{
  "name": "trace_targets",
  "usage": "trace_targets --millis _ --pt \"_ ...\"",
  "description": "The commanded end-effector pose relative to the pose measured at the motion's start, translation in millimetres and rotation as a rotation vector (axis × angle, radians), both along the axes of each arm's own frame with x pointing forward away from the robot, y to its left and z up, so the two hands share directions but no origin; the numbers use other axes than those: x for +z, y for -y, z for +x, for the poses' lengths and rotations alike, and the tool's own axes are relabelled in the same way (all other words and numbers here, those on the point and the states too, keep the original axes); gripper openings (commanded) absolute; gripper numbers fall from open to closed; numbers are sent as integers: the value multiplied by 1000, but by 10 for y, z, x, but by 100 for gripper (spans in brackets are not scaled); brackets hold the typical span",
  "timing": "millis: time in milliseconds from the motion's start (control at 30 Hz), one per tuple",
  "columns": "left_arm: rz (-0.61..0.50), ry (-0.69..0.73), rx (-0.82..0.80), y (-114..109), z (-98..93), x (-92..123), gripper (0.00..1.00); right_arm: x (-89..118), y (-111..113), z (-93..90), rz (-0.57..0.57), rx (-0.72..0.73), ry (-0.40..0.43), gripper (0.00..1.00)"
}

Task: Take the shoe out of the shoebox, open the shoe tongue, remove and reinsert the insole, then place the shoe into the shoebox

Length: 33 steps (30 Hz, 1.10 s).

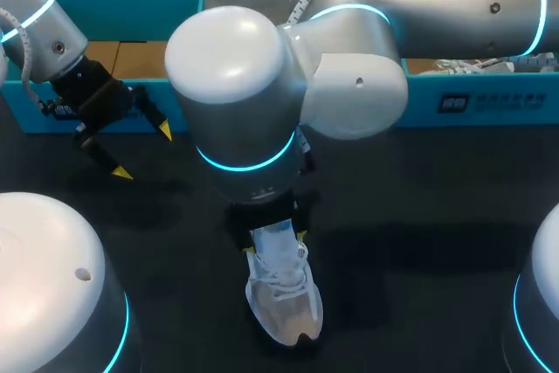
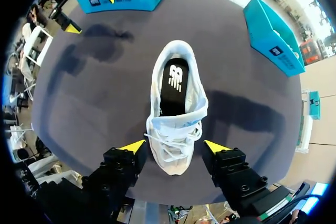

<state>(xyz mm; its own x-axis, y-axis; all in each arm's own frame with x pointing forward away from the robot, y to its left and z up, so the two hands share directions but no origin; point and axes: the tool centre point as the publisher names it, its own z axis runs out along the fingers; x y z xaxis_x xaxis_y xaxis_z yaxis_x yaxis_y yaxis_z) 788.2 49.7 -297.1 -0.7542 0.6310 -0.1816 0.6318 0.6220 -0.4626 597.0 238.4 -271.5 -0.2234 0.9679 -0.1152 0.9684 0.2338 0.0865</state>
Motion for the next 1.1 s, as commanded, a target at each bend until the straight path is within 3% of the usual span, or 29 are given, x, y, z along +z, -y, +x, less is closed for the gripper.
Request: trace_targets --millis 33,200,400,1100 --pt "4 0 0 0 -1 1 100 -127 -60 -107 3 -163 37 55" --pt "4 0 0 0 -1 1 100 -136 -58 -125 10 -165 44 44" --pt "4 0 0 0 -1 1 100 -143 -70 -134 19 -168 51 40" --pt "4 0 0 0 -1 1 100 -413 28 195 -4 -263 24 20"
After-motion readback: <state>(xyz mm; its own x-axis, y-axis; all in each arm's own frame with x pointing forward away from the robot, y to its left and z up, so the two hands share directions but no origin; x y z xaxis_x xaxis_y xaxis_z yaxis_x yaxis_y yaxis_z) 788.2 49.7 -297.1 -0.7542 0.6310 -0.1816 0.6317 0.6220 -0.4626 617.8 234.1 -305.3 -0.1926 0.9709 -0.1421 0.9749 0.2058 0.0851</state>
